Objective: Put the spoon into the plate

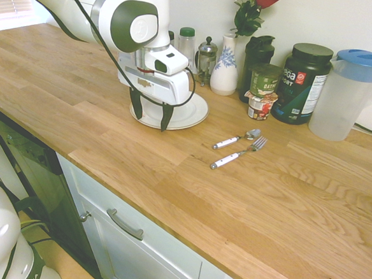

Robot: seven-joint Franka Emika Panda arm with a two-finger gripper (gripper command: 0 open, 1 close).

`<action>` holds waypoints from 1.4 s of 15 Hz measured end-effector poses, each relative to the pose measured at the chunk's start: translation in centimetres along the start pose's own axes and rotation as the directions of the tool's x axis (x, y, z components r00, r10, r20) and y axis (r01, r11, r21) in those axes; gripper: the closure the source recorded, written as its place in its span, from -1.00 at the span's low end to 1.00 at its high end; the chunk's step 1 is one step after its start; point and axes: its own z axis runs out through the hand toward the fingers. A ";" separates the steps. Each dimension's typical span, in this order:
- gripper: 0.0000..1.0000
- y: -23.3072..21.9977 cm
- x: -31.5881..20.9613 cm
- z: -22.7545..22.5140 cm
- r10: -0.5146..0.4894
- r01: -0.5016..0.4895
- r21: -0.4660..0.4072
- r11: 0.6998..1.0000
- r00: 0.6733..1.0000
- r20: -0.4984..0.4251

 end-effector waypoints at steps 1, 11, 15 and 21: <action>-1.00 0.0 0.0 0.0 0.000 0.000 -0.001 1.000 1.000 0.000; -1.00 5.0 13.3 -3.7 0.467 -0.471 -0.053 0.881 0.881 -0.071; -1.00 4.2 15.9 -0.8 0.516 -0.520 -0.063 0.852 0.854 -0.065; -1.00 2.9 17.5 2.1 0.505 -0.506 -0.041 0.862 0.863 -0.028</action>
